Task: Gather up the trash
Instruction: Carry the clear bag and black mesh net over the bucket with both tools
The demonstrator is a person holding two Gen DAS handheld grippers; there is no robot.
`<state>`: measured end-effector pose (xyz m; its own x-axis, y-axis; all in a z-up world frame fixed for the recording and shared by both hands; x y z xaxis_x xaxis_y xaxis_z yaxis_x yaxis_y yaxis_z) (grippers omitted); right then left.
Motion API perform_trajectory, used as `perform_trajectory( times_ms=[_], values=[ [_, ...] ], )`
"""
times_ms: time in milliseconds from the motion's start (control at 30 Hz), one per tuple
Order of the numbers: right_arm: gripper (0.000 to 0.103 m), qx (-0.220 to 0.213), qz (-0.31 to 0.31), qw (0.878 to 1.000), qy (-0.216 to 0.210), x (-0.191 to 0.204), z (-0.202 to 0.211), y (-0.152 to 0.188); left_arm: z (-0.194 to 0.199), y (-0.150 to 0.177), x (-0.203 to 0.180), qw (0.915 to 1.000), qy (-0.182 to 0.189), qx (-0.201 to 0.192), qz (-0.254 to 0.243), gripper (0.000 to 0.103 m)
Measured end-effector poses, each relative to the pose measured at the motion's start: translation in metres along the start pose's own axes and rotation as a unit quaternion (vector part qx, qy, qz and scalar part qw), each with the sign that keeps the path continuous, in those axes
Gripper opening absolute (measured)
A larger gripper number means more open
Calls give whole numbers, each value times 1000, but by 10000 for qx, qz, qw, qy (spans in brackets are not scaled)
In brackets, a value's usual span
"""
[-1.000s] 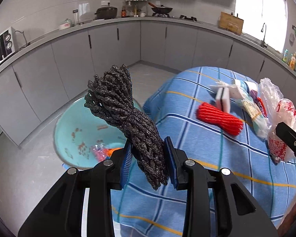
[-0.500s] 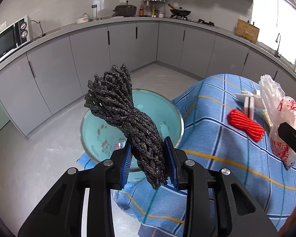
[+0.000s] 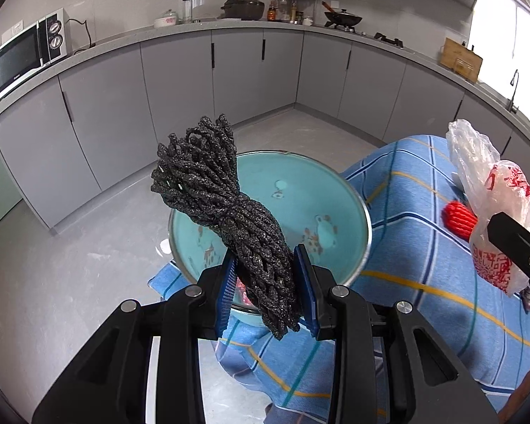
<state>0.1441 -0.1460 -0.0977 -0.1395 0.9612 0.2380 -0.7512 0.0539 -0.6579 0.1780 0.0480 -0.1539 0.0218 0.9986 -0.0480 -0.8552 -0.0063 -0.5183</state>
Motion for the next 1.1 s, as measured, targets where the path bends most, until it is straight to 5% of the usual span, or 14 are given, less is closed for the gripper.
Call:
perform_trajectory(
  times_ms=[1100],
  values=[
    [44, 893, 131, 9954, -330, 28, -111, -19, -80, -30, 27, 9980, -130, 611, -6, 33]
  ],
)
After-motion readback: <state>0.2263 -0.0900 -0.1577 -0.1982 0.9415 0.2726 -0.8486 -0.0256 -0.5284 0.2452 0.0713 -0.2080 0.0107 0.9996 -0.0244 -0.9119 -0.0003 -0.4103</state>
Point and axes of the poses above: each gripper's, at about its wrist camera, not at the fingertips, and z roughly against the way its jaws point, x to its left, y to its underside, the point moved 7 cm from there along -z, roughly the way its jaws point, and after that the axes turned 13 degrees about x, right-handed, at the moved point
